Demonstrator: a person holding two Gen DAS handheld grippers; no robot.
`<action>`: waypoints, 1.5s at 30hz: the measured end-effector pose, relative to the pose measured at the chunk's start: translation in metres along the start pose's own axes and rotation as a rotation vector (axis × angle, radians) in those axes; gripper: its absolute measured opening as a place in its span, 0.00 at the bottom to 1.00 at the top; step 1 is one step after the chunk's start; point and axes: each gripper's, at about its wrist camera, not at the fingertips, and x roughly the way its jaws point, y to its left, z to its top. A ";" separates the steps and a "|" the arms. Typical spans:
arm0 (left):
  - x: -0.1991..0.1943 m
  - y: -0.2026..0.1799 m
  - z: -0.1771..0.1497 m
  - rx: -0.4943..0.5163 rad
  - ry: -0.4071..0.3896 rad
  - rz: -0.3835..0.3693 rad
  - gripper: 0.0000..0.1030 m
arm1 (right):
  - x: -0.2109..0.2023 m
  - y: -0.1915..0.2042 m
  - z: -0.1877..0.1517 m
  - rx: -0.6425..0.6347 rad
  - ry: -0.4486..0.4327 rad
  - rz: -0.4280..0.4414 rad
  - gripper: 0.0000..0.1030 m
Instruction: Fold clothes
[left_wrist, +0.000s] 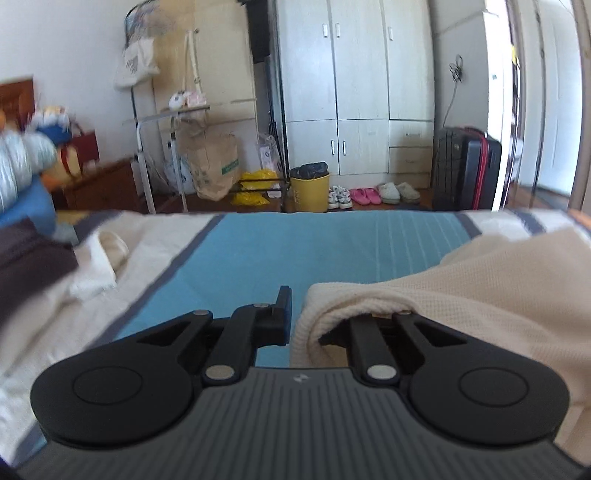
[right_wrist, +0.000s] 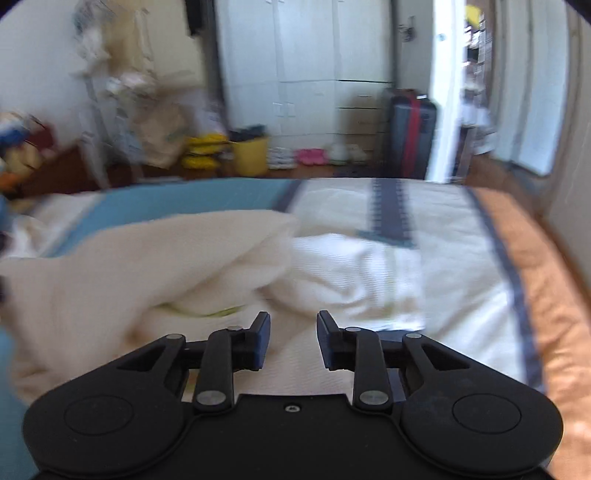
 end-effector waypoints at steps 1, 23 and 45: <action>0.000 0.004 0.000 -0.010 0.002 0.008 0.11 | -0.007 -0.003 -0.002 0.034 -0.009 0.088 0.32; -0.008 0.064 -0.006 -0.393 0.129 -0.178 0.12 | 0.018 0.119 -0.032 -0.531 -0.013 0.136 0.08; -0.056 -0.020 -0.004 -0.048 -0.094 -0.788 0.46 | -0.036 0.047 0.003 -0.080 -0.214 0.409 0.08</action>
